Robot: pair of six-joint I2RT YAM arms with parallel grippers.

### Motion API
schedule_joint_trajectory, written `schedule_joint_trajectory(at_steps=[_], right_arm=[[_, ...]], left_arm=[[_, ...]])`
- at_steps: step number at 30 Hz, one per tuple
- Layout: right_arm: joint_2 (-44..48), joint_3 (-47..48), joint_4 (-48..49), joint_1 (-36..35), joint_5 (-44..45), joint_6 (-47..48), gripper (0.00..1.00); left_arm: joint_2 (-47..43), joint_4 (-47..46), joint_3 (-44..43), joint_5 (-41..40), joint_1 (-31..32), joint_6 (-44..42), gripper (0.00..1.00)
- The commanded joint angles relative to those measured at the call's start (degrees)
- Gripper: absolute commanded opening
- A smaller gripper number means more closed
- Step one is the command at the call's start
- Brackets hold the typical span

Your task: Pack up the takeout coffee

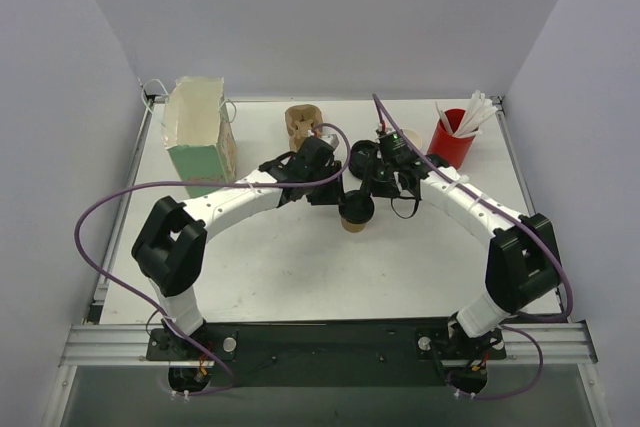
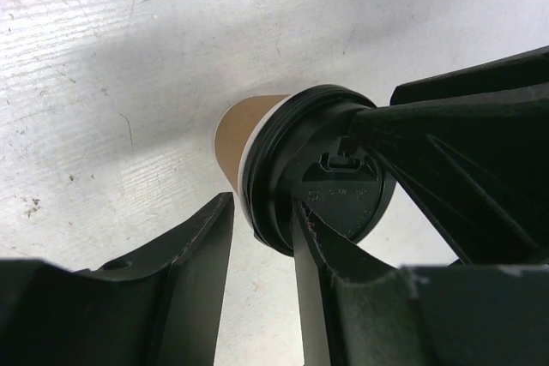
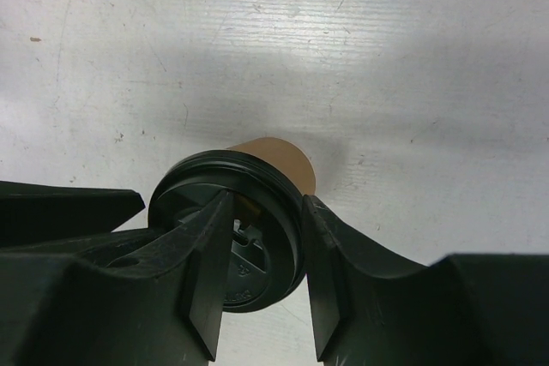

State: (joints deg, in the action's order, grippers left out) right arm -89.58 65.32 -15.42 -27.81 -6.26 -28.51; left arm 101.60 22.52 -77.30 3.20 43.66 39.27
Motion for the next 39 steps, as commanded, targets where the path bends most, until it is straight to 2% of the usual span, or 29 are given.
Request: schedule_joint_trajectory(at_steps=[1, 22, 31, 39], right_arm=[[-1.5, 2.9, -2.2, -0.3, 0.4, 1.3, 0.33], [-2.8, 4.8, -3.5, -1.3, 0.8, 2.0, 0.30], [-3.6, 6.1, -4.0, -1.0, 0.8, 2.8, 0.26], [-4.5, 7.6, -4.7, -0.5, -0.9, 4.0, 0.24]], left_arm=[[1.8, 0.1, -3.3, 2.0, -1.1, -2.4, 0.43], [1.1, -5.5, 0.8, 4.1, -1.9, -0.2, 0.41], [-0.4, -2.8, -0.6, 3.0, -2.2, -1.6, 0.45], [1.1, -0.6, -3.1, 6.4, -3.8, -4.0, 0.46]])
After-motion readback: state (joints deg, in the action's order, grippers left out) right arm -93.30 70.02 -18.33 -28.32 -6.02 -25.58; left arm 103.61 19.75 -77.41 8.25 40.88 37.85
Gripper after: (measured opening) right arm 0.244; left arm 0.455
